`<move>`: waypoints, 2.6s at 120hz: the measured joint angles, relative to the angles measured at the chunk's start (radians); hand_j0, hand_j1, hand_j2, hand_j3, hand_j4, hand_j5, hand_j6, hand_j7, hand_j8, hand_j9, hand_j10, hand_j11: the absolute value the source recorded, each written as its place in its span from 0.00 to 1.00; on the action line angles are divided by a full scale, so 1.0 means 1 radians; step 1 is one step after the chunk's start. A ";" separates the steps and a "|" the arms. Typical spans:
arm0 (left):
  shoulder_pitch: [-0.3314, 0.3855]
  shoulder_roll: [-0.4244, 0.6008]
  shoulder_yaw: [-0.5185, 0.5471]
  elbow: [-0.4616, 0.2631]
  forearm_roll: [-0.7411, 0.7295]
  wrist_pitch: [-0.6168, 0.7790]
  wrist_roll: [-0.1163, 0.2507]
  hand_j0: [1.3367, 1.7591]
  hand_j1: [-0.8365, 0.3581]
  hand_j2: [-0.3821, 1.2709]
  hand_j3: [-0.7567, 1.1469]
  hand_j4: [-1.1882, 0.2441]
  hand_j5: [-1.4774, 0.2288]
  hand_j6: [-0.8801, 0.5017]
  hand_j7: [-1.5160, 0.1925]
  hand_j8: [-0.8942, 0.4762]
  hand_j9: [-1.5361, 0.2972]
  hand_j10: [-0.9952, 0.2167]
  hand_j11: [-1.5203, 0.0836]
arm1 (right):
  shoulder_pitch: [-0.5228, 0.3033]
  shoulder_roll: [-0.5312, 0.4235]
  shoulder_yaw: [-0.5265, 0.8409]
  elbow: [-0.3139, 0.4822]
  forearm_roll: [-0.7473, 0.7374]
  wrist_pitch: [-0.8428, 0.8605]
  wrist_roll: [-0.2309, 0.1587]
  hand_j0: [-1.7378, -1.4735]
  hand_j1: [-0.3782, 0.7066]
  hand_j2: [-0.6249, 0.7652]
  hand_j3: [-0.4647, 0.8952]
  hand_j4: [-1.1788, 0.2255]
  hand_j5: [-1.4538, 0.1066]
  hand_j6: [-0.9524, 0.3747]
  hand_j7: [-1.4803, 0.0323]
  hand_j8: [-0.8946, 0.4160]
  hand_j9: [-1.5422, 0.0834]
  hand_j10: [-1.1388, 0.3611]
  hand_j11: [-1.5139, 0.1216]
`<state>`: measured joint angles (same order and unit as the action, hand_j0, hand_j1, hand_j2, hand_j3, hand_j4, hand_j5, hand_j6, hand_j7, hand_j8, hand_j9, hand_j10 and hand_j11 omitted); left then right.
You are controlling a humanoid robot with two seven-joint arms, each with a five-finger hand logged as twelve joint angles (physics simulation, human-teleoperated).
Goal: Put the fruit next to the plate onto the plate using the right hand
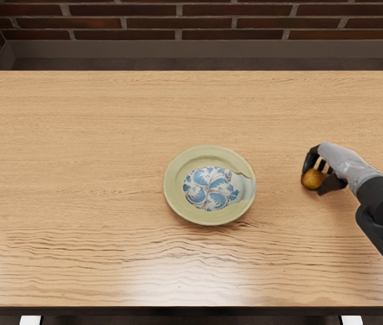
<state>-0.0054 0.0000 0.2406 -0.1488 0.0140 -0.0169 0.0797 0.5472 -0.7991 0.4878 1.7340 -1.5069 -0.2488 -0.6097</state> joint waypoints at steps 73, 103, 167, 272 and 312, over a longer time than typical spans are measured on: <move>0.000 0.000 0.000 0.000 0.000 0.000 0.000 0.76 0.99 0.23 0.40 0.83 0.87 0.64 0.89 0.65 0.84 0.82 0.95 | 0.075 0.136 0.018 -0.016 0.008 -0.036 0.000 0.30 0.65 0.86 0.34 0.29 0.25 0.30 0.30 0.22 0.29 0.25 0.27; 0.000 0.000 0.000 0.000 0.000 0.000 0.000 0.76 0.99 0.23 0.40 0.83 0.87 0.64 0.89 0.65 0.84 0.82 0.95 | 0.111 0.191 0.019 -0.016 0.014 -0.045 -0.001 0.30 0.68 0.86 0.34 0.29 0.25 0.33 0.29 0.23 0.29 0.24 0.27; 0.000 0.000 0.000 0.000 0.000 0.000 0.000 0.76 0.99 0.23 0.40 0.83 0.87 0.64 0.89 0.65 0.84 0.82 0.95 | 0.177 0.335 0.013 -0.035 0.019 -0.045 0.000 0.30 0.68 0.87 0.34 0.27 0.22 0.34 0.27 0.23 0.27 0.22 0.25; 0.000 0.000 0.000 0.000 0.000 0.000 0.000 0.76 0.99 0.23 0.40 0.83 0.87 0.64 0.89 0.65 0.84 0.82 0.95 | 0.168 0.406 0.017 -0.084 0.163 -0.087 -0.001 0.30 0.11 0.48 0.34 0.77 0.85 0.66 0.89 0.62 0.87 0.69 0.85; 0.000 0.000 0.000 0.000 0.000 0.000 0.000 0.76 0.99 0.23 0.40 0.83 0.87 0.64 0.89 0.65 0.84 0.82 0.95 | 0.265 0.191 0.252 -0.154 0.757 0.373 -0.001 0.30 0.07 0.45 0.34 0.81 0.89 0.68 0.94 0.65 0.91 0.73 0.89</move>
<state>-0.0057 0.0000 0.2408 -0.1486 0.0138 -0.0169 0.0797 0.8122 -0.6086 0.7399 1.5800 -0.7499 0.1242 -0.6109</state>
